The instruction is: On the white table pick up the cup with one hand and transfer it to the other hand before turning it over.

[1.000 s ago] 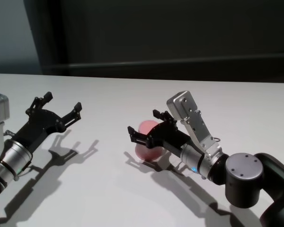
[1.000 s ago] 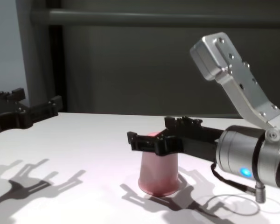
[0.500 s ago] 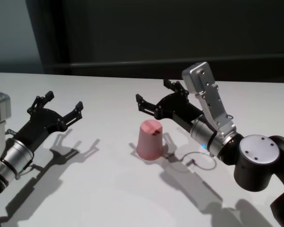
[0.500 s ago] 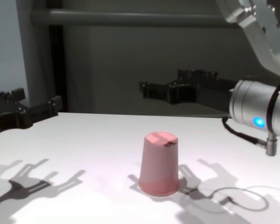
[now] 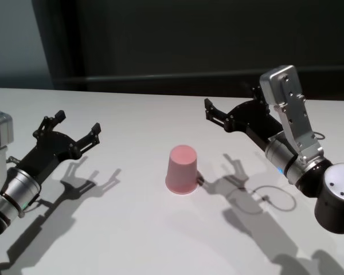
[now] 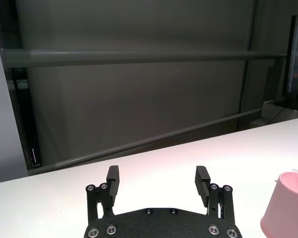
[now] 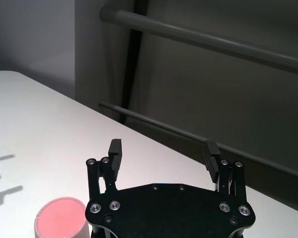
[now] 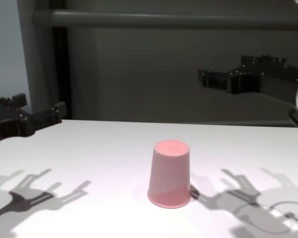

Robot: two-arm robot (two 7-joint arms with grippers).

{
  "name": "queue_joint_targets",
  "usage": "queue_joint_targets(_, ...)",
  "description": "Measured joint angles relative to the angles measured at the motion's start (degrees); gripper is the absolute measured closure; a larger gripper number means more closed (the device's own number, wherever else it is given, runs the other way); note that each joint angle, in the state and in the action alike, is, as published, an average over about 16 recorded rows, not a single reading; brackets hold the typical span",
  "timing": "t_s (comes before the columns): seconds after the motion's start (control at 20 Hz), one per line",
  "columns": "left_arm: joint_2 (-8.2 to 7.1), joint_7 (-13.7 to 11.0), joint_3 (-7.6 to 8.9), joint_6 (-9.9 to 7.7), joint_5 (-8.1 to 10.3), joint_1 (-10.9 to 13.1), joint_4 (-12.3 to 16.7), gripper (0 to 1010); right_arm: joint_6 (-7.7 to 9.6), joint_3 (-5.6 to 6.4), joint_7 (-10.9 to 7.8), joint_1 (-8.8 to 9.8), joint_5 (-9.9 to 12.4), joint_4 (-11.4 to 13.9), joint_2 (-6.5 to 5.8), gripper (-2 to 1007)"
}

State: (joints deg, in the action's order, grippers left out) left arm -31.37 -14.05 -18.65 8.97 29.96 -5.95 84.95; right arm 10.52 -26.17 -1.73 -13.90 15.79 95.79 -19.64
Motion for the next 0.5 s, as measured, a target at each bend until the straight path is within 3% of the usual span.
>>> queue_joint_targets(0.25,0.0,0.0,0.0,0.0,0.0,0.0,0.0,7,0.46,2.45,2.28,2.39,-1.4,0.5,-0.64,3)
queue_joint_targets(0.5,0.0,0.0,0.0,0.0,0.0,0.0,0.0,7,0.69,3.84,3.94,4.17,-2.8,-0.7,-0.49,3)
